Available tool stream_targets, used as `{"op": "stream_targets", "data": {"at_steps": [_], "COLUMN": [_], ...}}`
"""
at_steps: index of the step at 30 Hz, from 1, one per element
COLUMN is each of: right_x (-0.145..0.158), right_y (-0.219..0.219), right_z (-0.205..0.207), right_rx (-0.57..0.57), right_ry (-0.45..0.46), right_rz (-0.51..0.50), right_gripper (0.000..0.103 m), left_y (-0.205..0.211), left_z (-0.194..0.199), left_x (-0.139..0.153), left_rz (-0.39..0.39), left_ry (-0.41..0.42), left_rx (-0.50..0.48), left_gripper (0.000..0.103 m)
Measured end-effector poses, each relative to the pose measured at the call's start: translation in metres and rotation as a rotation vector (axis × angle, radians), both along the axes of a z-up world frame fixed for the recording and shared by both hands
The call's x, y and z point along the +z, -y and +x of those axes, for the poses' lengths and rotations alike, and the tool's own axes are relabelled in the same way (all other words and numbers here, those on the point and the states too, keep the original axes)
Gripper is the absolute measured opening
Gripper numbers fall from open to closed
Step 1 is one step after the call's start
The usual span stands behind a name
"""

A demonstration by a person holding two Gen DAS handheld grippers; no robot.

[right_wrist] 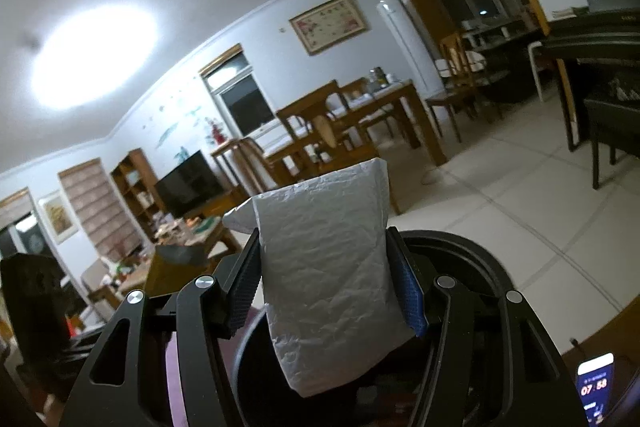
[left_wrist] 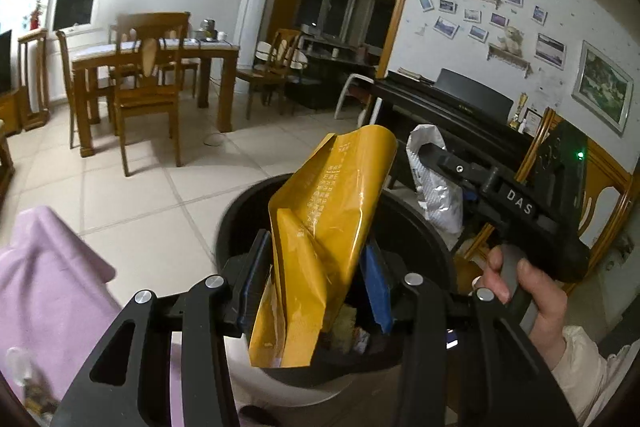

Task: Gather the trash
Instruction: 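Carry the yellow envelope and bubble-wrap pouch over the black bin, then open both tools over the bin to drop the envelope and pouch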

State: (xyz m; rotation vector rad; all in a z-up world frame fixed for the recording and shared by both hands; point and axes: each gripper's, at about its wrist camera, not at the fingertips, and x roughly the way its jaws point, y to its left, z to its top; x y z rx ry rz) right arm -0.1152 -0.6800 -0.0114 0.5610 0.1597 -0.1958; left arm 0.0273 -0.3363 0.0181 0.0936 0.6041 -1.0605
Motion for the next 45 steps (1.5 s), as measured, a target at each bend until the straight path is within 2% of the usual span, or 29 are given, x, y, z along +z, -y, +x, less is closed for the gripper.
{"op": "stream_targets", "data": {"at_steps": [10,22,31,36,37,38,39,40,41,42,45], "right_x": [-0.024,-0.025,-0.033,-0.035,-0.038,-0.038,-0.039,-0.041,-0.041,-0.042,-0.043], "right_y": [0.017,0.022,0.021,0.023,0.021,0.019,0.018,0.019,0.018,0.016,0.017], "right_z": [0.001,0.003,0.006,0.007,0.007,0.006,0.004,0.001,-0.002,-0.006,-0.013], "right_rx": [-0.021,-0.023,-0.022,-0.018,-0.02,-0.022,-0.023,-0.028,-0.031,-0.031,-0.034], "right_ry": [-0.017,-0.015,-0.018,-0.014,-0.009,-0.003,0.011,0.024,0.033,0.041,0.048], "right_rz": [0.029,0.029,0.025,0.026,0.027,0.028,0.032,0.038,0.04,0.04,0.039], "right_gripper": [0.059,0.06,0.06,0.064,0.069,0.077,0.08,0.086,0.091,0.092,0.095], "left_y": [0.027,0.05,0.055,0.058,0.058,0.058,0.057,0.055,0.052,0.05,0.047], "left_z": [-0.005,-0.013,-0.015,-0.016,-0.017,-0.017,-0.019,-0.021,-0.023,-0.025,-0.03], "left_x": [-0.011,-0.012,-0.013,-0.012,-0.012,-0.012,-0.011,-0.008,-0.005,-0.004,0.003], "left_rz": [0.034,0.074,0.077,0.083,0.084,0.085,0.082,0.075,0.067,0.062,0.059], "left_ry": [0.001,0.02,0.021,0.026,0.024,0.027,0.034,0.052,0.077,0.093,0.128], "left_rx": [-0.026,-0.031,-0.041,-0.033,-0.032,-0.028,-0.021,-0.009,0.007,0.017,0.024], "left_gripper": [0.044,0.044,0.044,0.047,0.049,0.059,0.074,0.081,0.092,0.097,0.097]}}
